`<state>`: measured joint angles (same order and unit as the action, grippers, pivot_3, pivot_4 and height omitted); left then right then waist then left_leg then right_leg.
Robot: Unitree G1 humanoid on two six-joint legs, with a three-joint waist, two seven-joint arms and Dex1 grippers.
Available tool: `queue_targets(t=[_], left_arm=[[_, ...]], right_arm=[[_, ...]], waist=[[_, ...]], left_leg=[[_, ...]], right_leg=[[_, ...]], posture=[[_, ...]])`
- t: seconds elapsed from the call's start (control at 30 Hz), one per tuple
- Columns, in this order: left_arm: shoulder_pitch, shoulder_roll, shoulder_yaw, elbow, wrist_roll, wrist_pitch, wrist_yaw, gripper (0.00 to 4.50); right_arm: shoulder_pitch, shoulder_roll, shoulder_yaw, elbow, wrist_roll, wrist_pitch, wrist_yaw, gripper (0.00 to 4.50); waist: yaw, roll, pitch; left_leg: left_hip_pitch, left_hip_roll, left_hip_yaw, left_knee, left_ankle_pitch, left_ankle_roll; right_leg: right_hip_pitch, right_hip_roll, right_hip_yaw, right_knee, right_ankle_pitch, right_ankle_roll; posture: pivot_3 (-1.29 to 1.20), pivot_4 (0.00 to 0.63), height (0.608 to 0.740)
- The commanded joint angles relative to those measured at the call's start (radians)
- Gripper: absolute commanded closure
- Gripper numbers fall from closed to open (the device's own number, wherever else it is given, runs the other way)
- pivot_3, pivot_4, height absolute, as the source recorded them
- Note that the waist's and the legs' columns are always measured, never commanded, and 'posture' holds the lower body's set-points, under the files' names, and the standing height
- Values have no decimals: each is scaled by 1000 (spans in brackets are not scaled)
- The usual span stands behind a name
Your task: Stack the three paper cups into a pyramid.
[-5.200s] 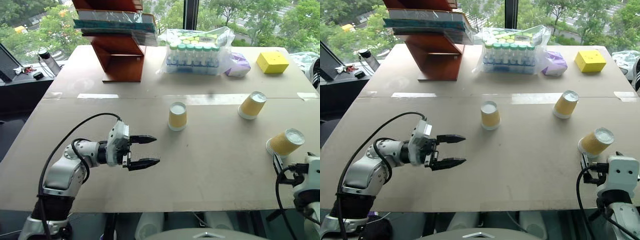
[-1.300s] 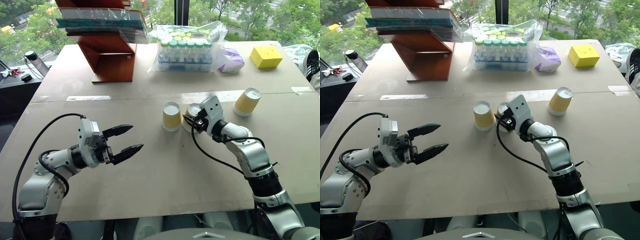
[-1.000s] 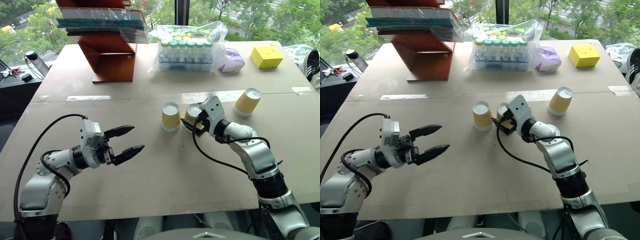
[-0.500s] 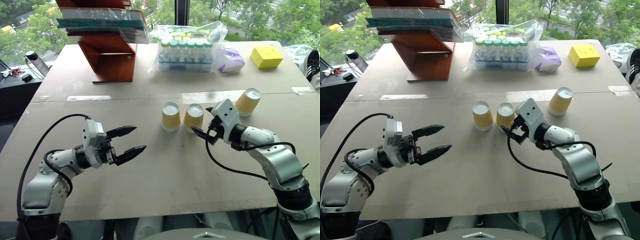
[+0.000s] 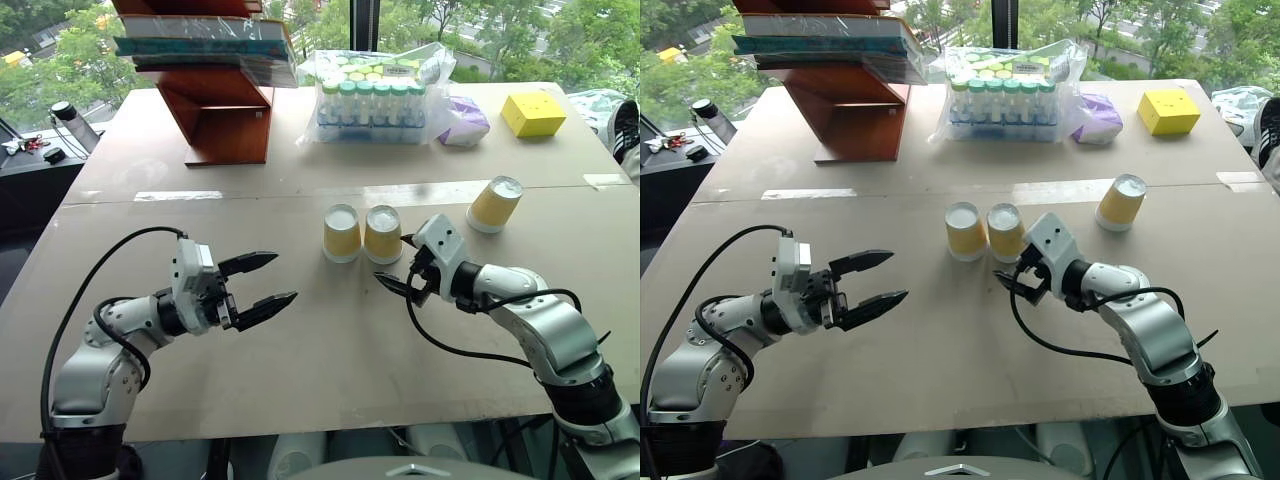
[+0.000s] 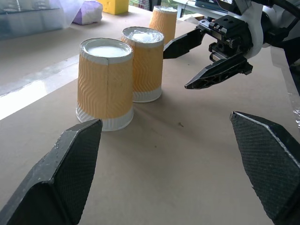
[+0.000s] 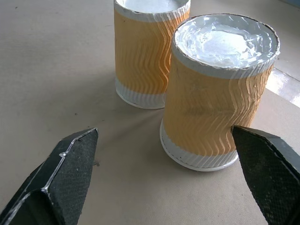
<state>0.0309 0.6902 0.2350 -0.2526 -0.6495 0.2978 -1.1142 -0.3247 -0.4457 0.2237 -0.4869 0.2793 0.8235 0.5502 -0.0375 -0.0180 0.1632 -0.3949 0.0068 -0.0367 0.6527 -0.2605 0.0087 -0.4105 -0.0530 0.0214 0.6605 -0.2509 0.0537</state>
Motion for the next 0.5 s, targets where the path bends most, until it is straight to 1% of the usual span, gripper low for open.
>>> queue_targets(t=[0.03, 0.1, 0.17, 0.23, 0.27, 0.37, 0.43, 0.5], left_arm=[[0, -1, 13, -13, -2, -17, 0, 0], [-1, -3, 10, -18, -3, -16, 3, 0], [-5, -4, 7, -21, -3, -17, 3, 0], [-14, -6, 3, -22, -5, -17, 3, 0], [-18, -7, 2, -22, -7, -17, 3, 0], [-29, -6, -5, -23, -11, -24, -15, 0], [-40, -6, -5, -34, -35, -14, -34, 0], [-58, -4, 9, -59, -90, 12, -53, 0]], right_arm=[[-3, -13, -12, -37, 12, -17, 14, 25], [24, -26, -86, -77, 42, 6, 7, 25], [59, -38, -203, -133, 88, 33, -9, 25], [79, -40, -320, -178, 96, 44, -58, 25], [79, -41, -357, -187, 82, 34, -88, 25], [35, -23, -438, -140, -8, 8, -235, 25], [7, -22, -463, -84, -34, -9, -277, 25], [-20, -15, -470, -24, -49, -19, -303, 25]], waist=[[0, 0, 0], [1, 0, 0], [8, 0, 0], [11, 0, 0], [13, 0, 0], [16, -1, 0], [16, -1, 0], [16, -1, -1]], left_leg=[[0, 0, 0, 0, 0, 0], [0, 0, 0, 0, 0, 0], [-1, 0, -1, 0, 0, 0], [-1, 0, 0, 0, 0, 0], [-1, 0, 0, 1, 0, 0], [0, -1, 0, 1, 0, 0], [0, -1, 1, 1, 0, 0], [1, -1, 2, 1, 0, 0]], right_leg=[[0, 0, 0, 0, 0, 0], [0, 0, 0, 0, 0, 0], [0, 0, 0, 0, 0, 0], [0, -1, 0, 0, 0, 0], [0, -1, 0, 0, 0, 0], [0, 0, 0, 1, 0, 0], [0, 1, 0, 1, 0, 0], [0, 1, 0, 1, 0, 0]], posture=[[0, 150, 740], [0, 150, 740], [0, 150, 740], [0, 150, 740], [0, 150, 740], [0, 150, 740], [0, 150, 740], [0, 150, 740]])
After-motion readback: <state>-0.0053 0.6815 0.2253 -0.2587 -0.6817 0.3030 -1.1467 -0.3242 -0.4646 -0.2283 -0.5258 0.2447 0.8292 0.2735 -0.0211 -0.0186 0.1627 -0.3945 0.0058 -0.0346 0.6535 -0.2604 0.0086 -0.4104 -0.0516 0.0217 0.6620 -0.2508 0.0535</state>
